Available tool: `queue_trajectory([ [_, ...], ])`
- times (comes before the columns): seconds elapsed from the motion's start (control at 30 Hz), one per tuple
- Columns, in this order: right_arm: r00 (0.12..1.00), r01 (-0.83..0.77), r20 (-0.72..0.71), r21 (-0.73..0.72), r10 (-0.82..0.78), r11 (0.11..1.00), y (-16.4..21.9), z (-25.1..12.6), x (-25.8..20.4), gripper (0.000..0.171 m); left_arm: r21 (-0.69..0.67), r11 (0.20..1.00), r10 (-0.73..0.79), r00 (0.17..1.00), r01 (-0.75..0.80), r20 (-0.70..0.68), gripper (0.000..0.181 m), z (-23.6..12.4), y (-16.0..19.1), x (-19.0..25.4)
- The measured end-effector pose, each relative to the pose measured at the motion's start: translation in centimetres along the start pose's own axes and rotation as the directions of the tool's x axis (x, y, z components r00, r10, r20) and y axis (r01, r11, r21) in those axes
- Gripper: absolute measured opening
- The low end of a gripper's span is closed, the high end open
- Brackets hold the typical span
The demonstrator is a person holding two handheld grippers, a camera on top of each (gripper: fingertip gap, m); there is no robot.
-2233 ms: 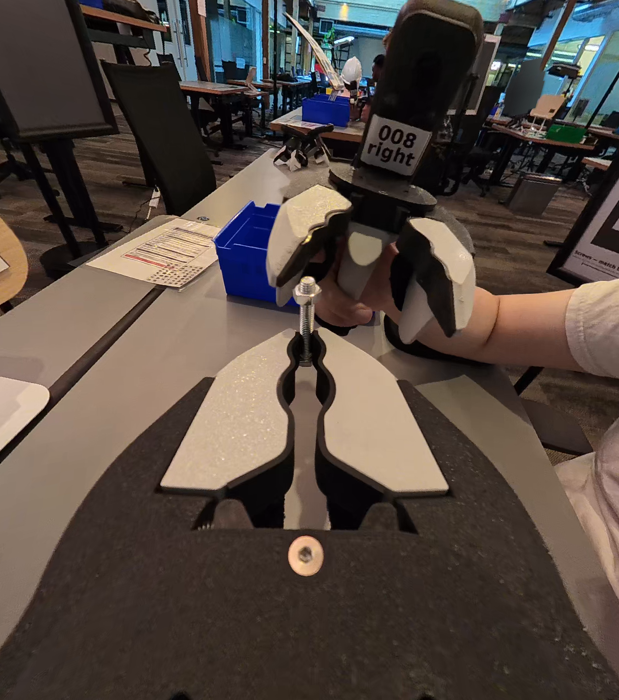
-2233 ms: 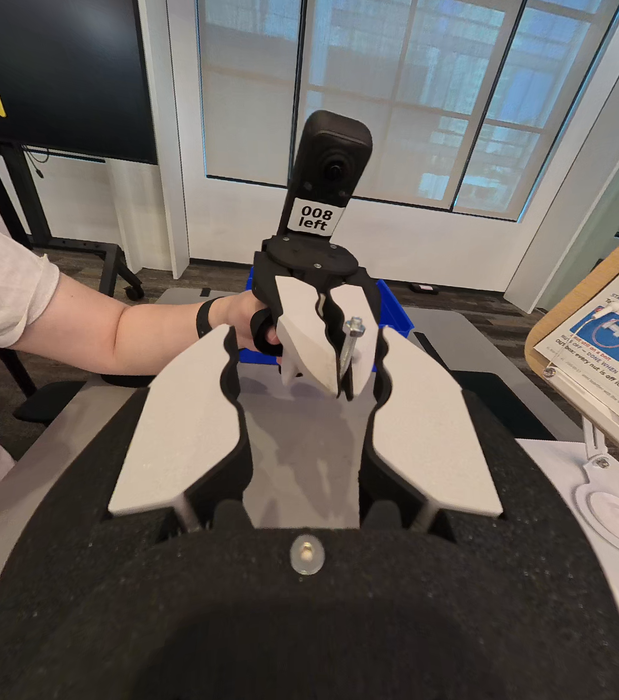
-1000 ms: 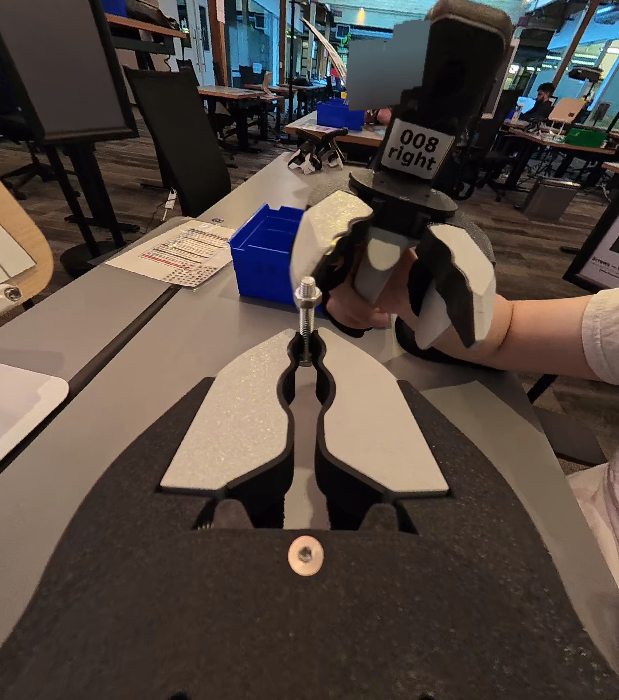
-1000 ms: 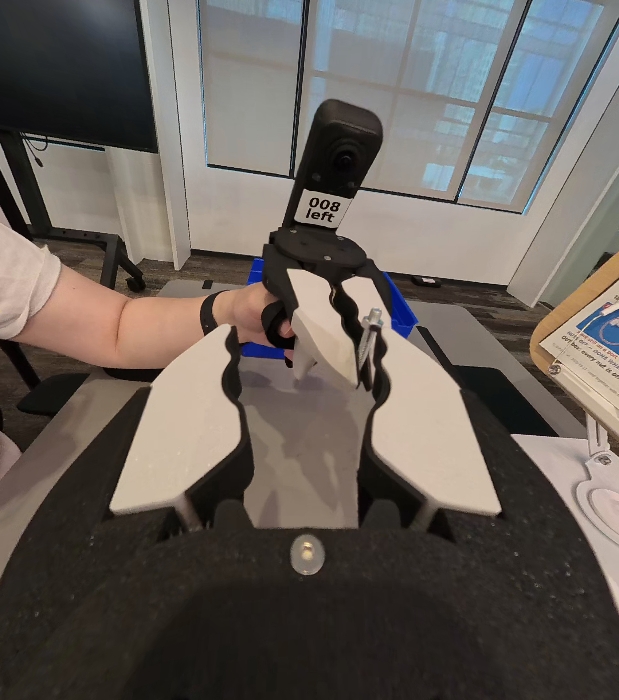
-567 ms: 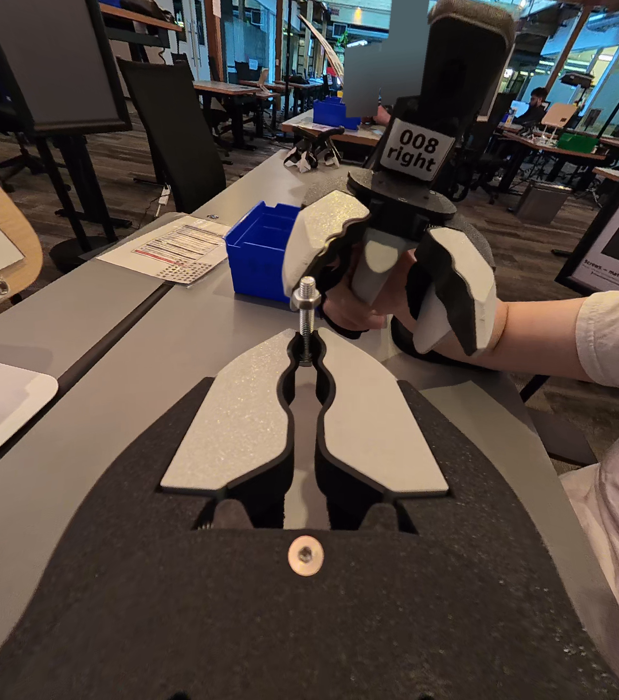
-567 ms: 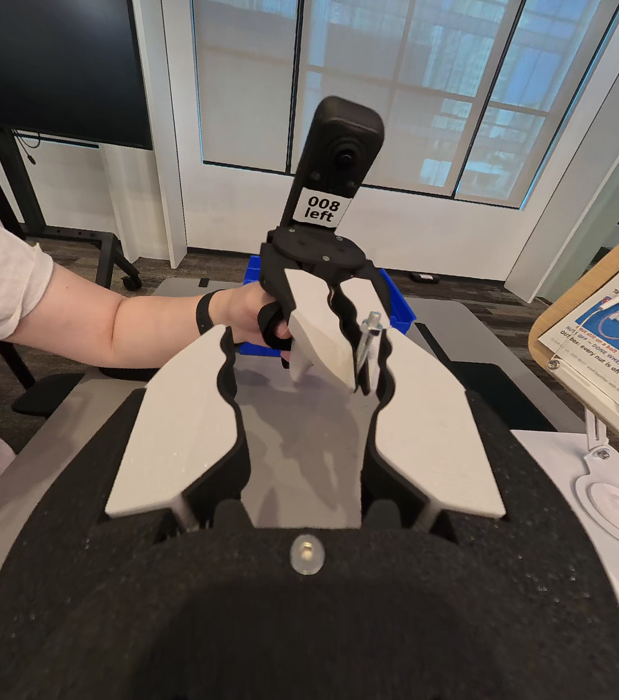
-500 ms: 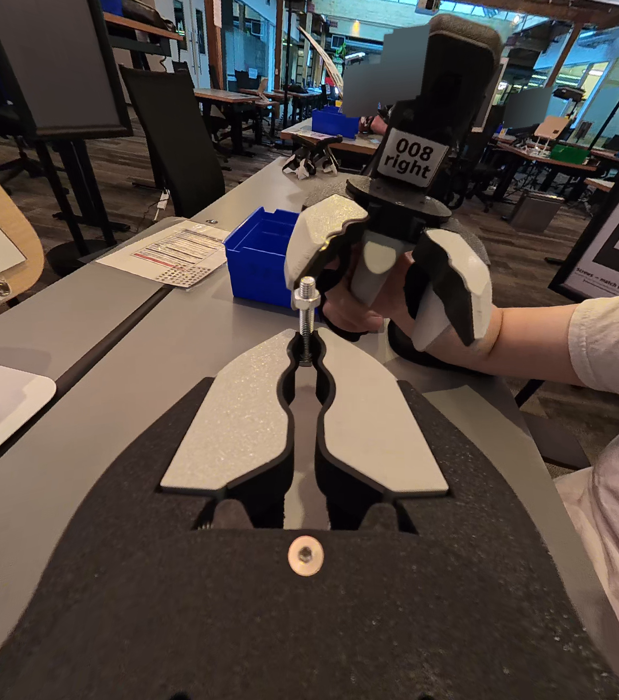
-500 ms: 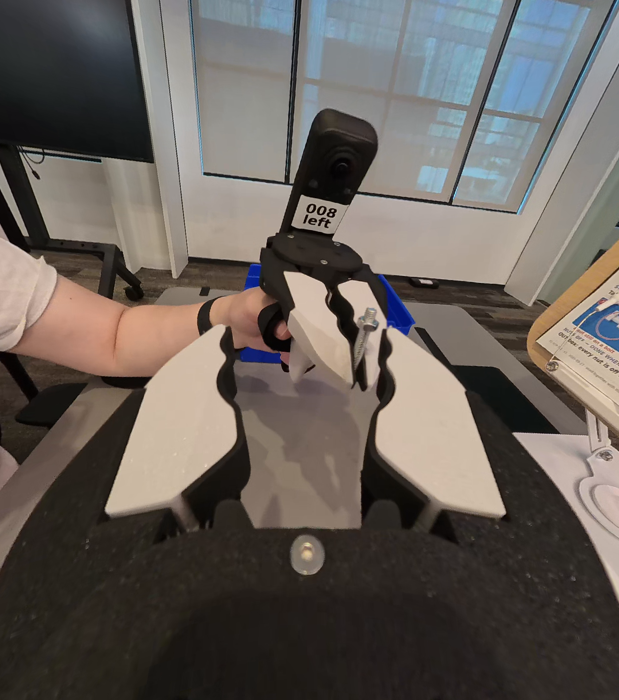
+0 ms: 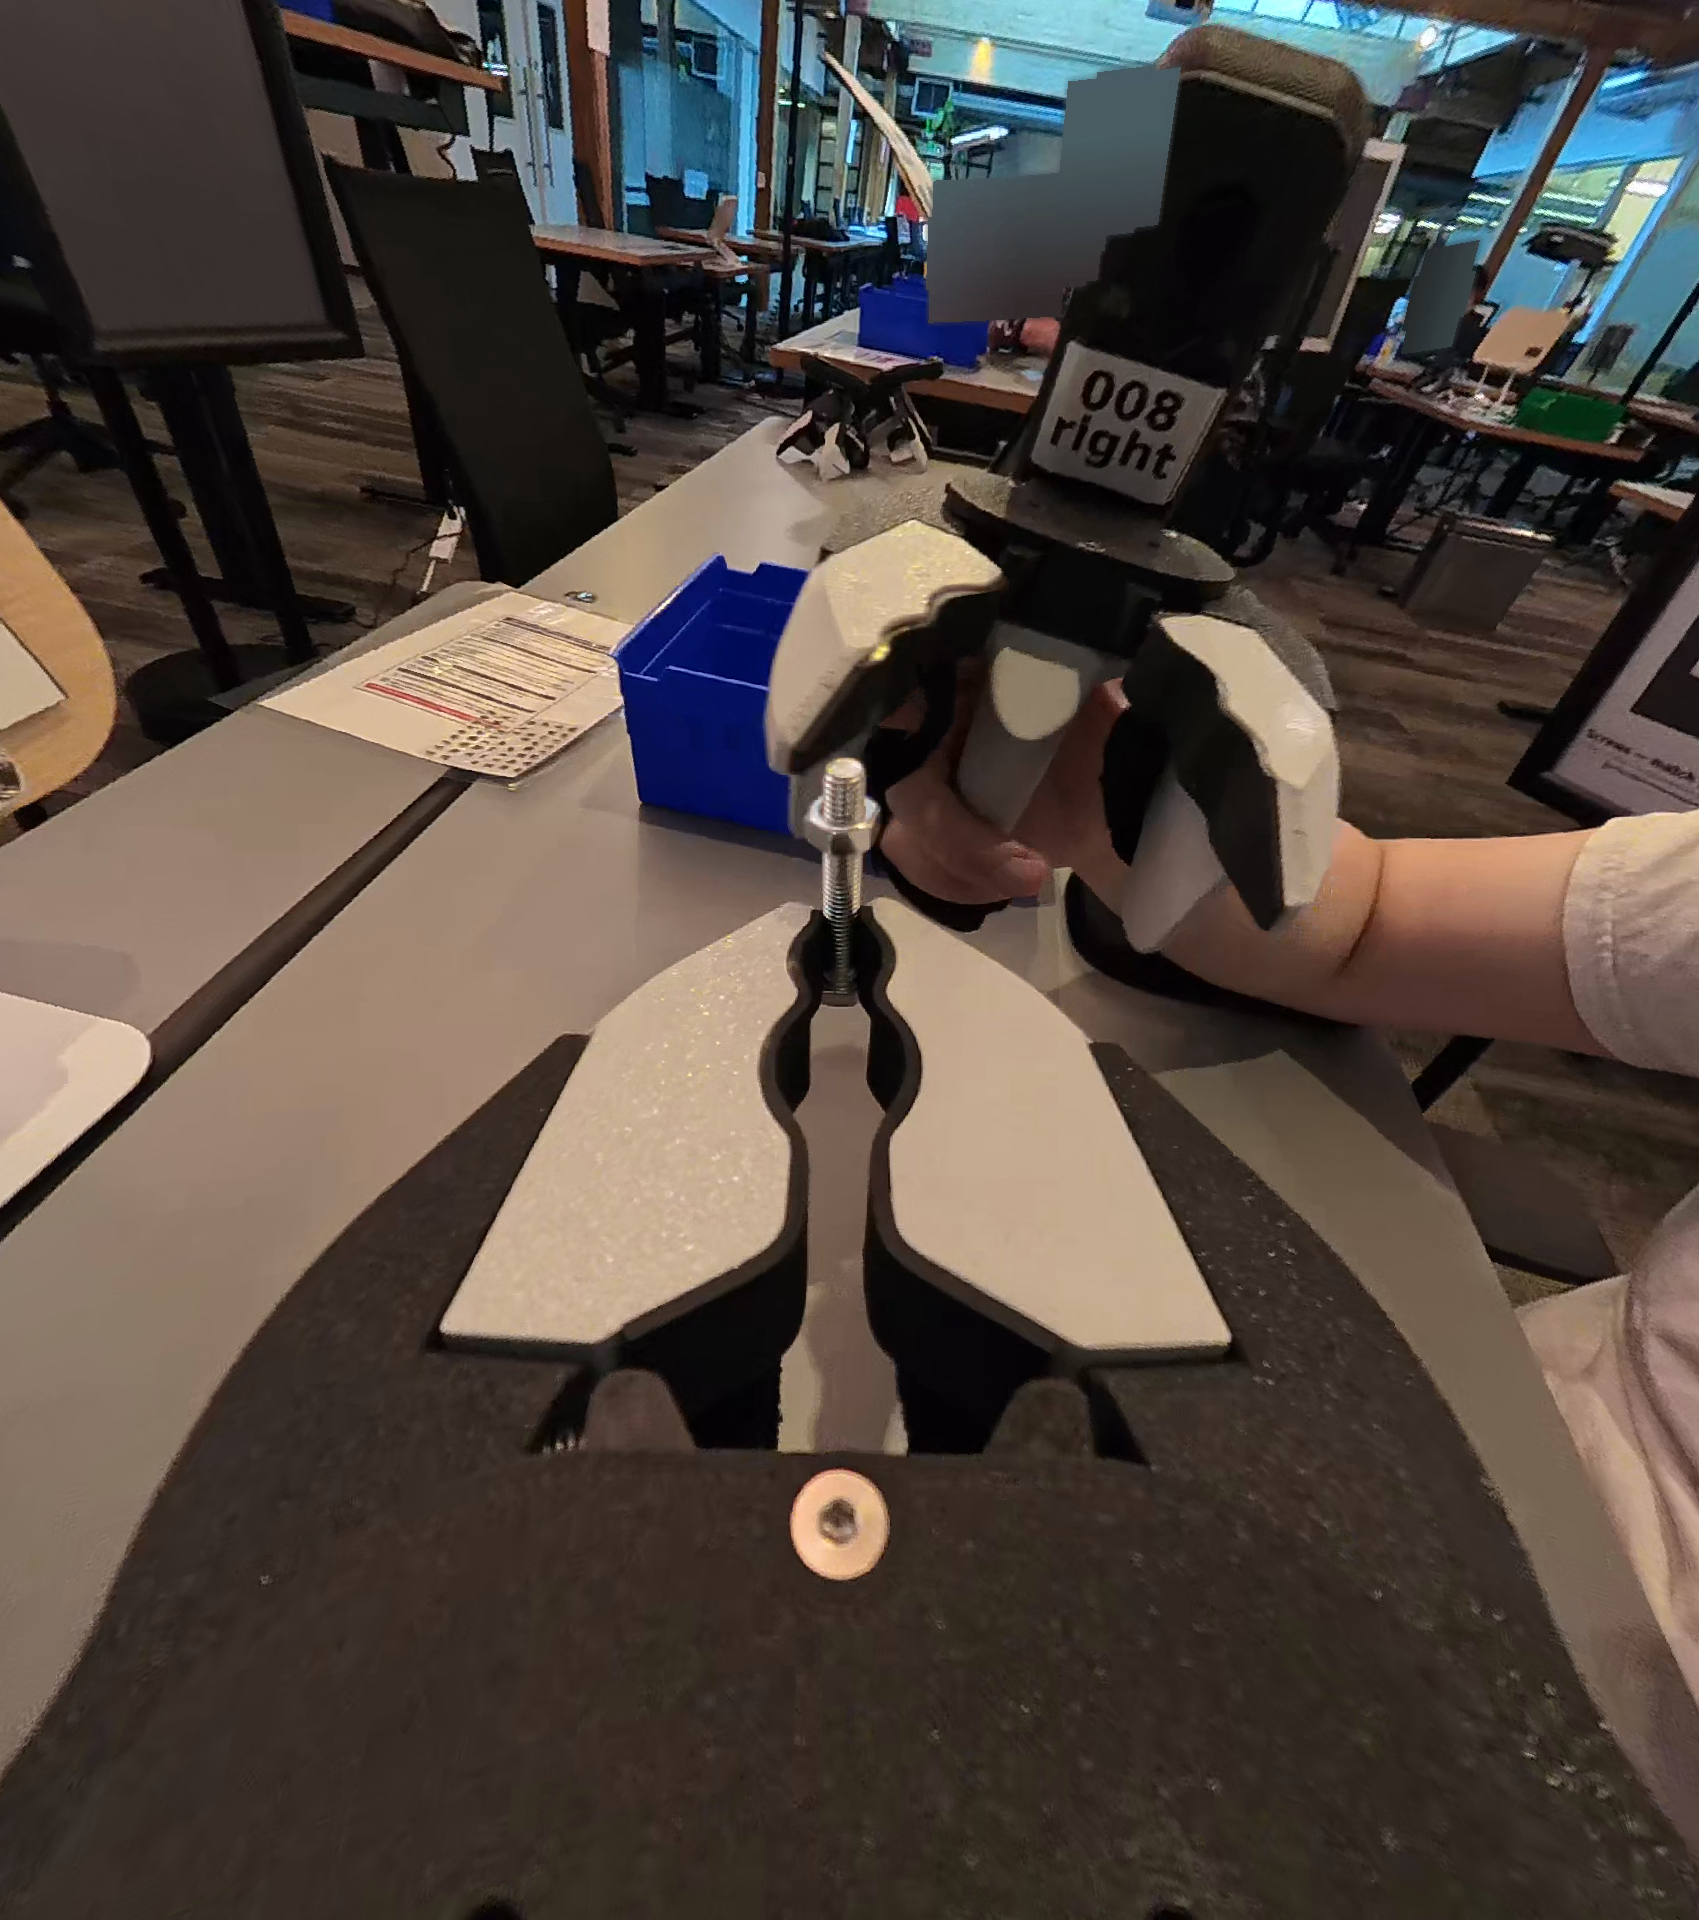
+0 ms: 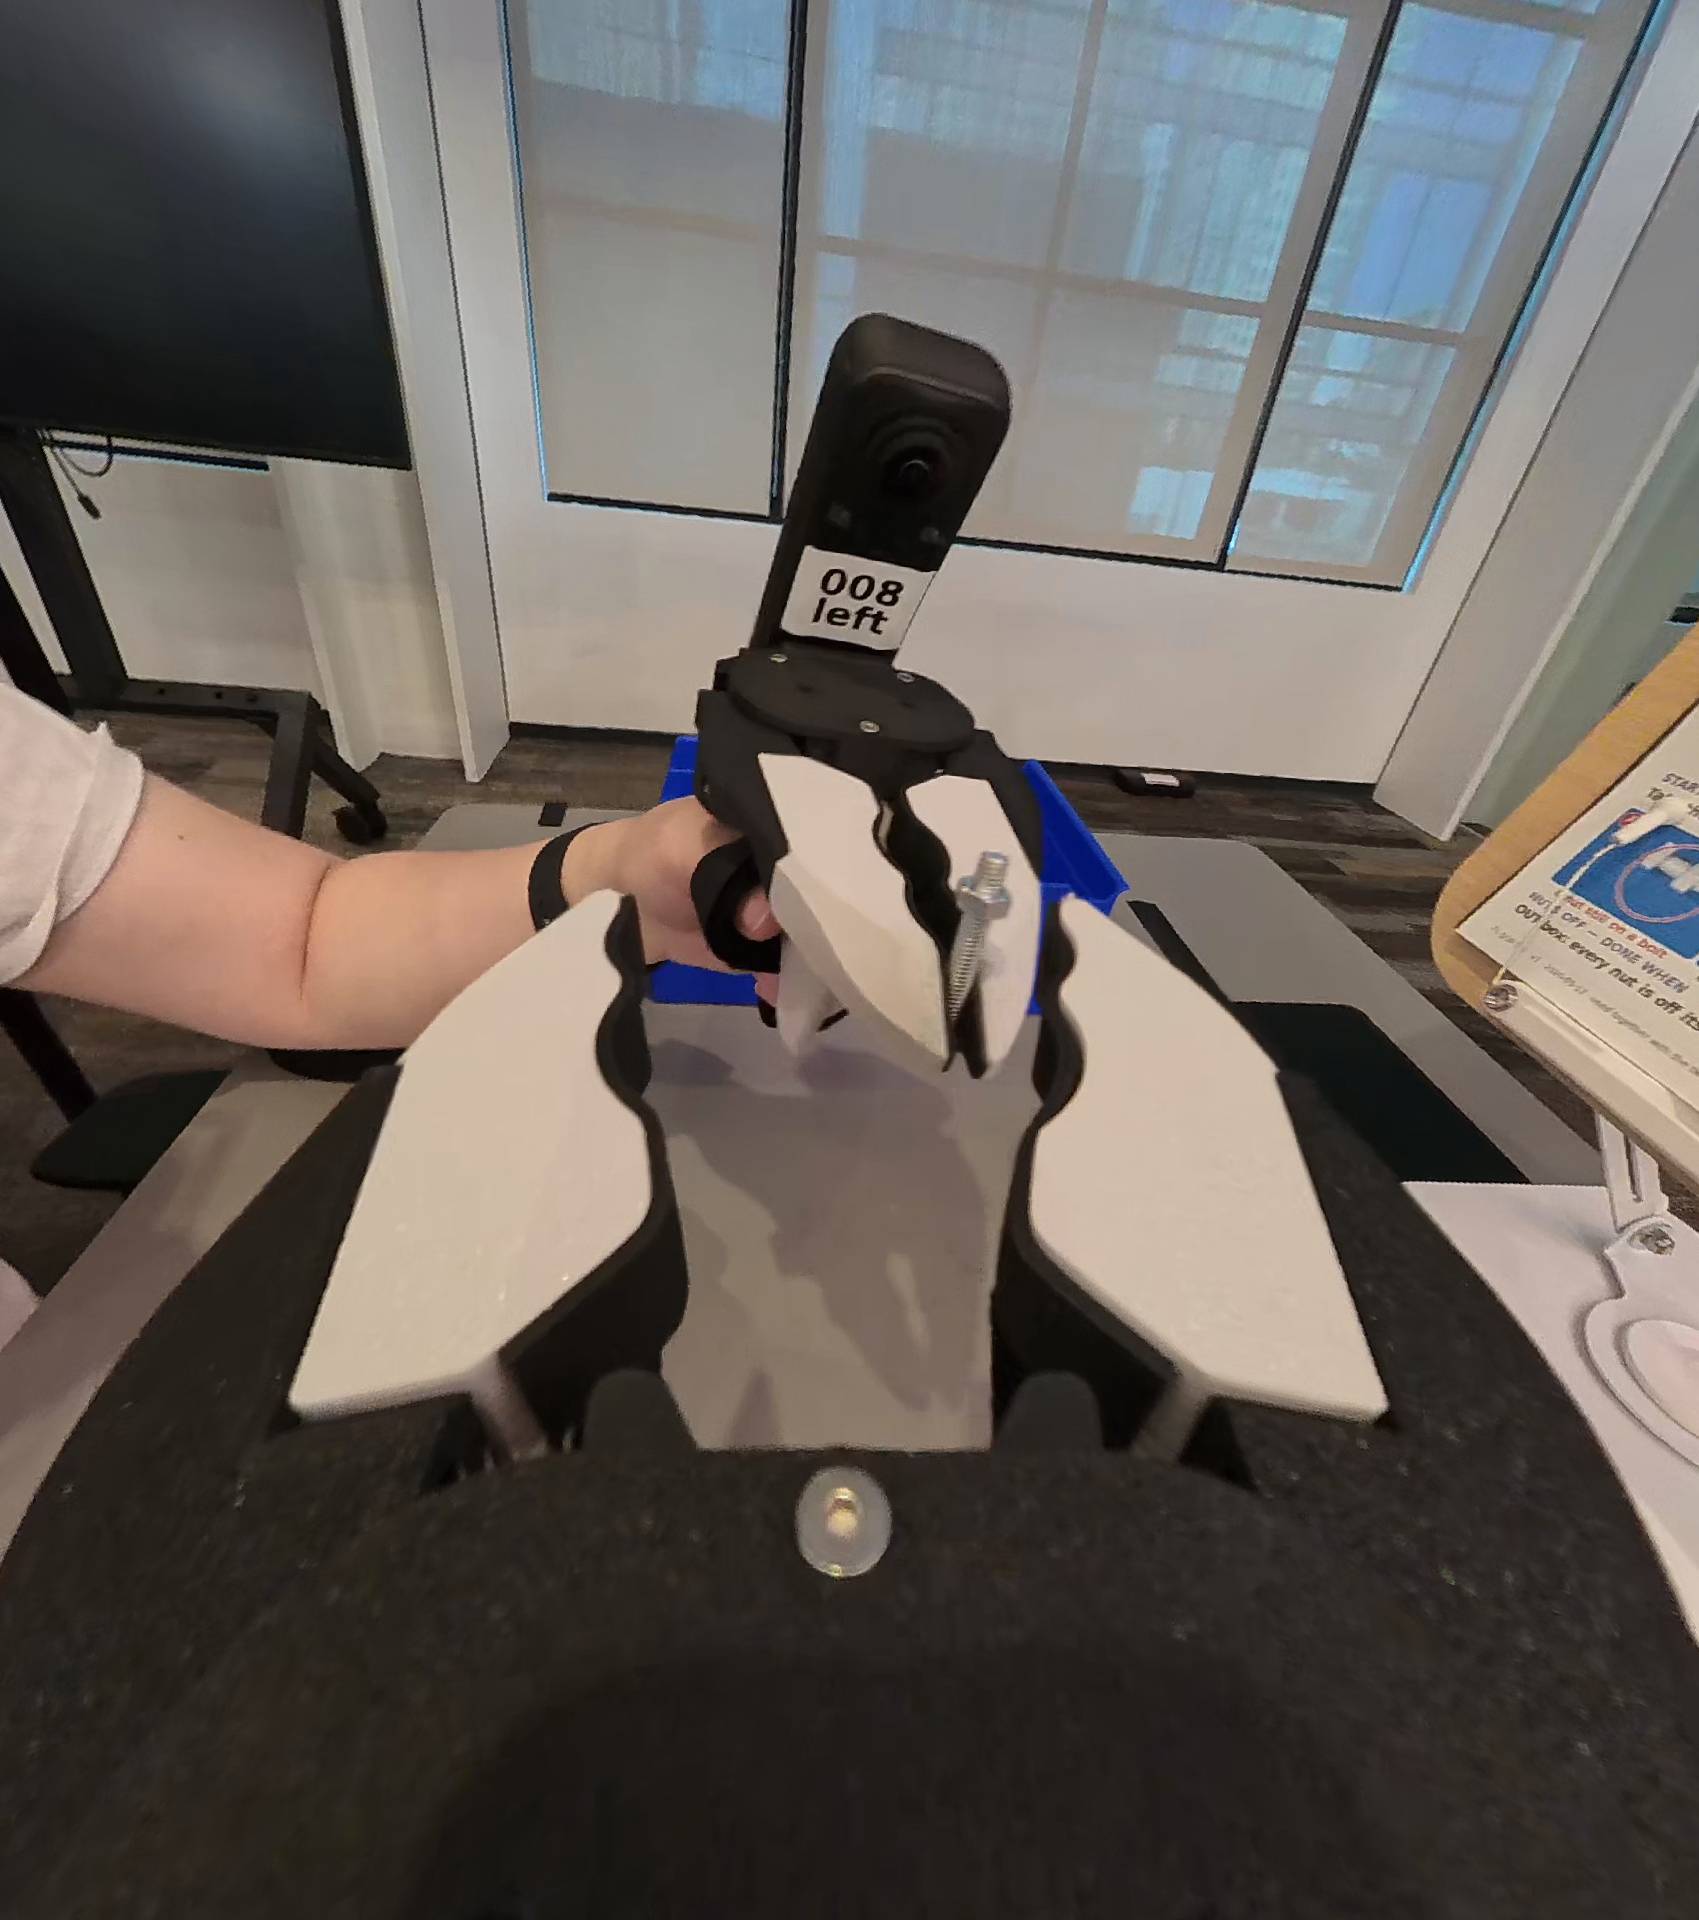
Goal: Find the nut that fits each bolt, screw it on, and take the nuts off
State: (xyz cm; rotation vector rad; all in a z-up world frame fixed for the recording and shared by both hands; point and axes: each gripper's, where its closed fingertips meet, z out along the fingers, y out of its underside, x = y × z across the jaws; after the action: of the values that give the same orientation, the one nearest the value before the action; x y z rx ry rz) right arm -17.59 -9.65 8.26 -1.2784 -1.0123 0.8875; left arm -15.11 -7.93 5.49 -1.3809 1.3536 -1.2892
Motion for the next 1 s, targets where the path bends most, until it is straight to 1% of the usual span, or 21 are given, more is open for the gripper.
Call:
queue_trajectory([
  [0.13,1.0,-0.012,0.025,-0.01,0.012,1.0,0.5,0.6,-0.5,0.074,-0.023,1.0,0.002,0.999,-0.003,-0.049,0.004,0.9,0.5,1.1],
  [0.23,0.999,0.009,0.045,-0.036,-0.007,0.999,0.9,0.9,-1.0,0.074,-0.038,0.999,0.025,0.999,-0.026,-0.023,0.004,1.0,0.7,0.8],
  [0.27,0.999,0.015,0.041,-0.038,-0.013,0.999,0.9,0.9,-1.0,0.076,-0.031,0.999,0.024,1.0,-0.025,-0.013,0.004,0.8,0.6,0.6],
  [0.37,0.999,0.008,0.034,-0.023,-0.007,1.0,0.5,0.4,-0.7,0.075,-0.007,1.0,0.006,1.0,-0.006,0.004,0.004,0.2,0.1,0.0],
  [0.4,0.999,-0.001,0.036,-0.014,0.001,1.0,0.3,0.3,-0.6,0.072,0.001,1.0,0.0,1.0,0.0,0.006,0.004,0.0,0.0,-0.1],
  [0.43,0.999,-0.011,0.039,-0.002,0.011,1.0,0.2,0.2,-0.6,0.07,0.008,1.0,-0.007,1.0,0.007,-0.001,0.004,-0.1,-0.1,0.0],
  [0.57,0.999,-0.027,0.036,0.011,0.026,1.0,0.3,0.5,-0.5,0.072,0.005,1.0,-0.014,0.999,0.014,-0.047,0.004,0.4,0.0,0.8],
  [0.7,0.999,0.0,0.053,-0.021,0.001,1.0,0.7,1.0,-1.1,0.076,-0.021,1.0,0.01,0.999,-0.011,-0.035,0.004,0.8,0.4,0.9],
  [0.8,0.999,0.022,0.039,-0.03,-0.021,0.999,0.7,0.6,-0.9,0.073,-0.012,1.0,0.003,1.0,-0.003,-0.021,0.004,0.4,0.2,0.4],
  [0.9,1.0,0.005,0.03,-0.008,-0.004,1.0,0.3,0.4,-0.6,0.073,0.011,1.0,-0.017,0.999,0.017,-0.031,0.004,0.1,-0.1,0.3],
  [1.0,0.999,-0.009,0.036,-0.006,0.009,1.0,0.5,0.8,-0.7,0.074,0.001,1.0,-0.016,0.998,0.016,-0.053,0.005,0.4,0.1,0.8],
])
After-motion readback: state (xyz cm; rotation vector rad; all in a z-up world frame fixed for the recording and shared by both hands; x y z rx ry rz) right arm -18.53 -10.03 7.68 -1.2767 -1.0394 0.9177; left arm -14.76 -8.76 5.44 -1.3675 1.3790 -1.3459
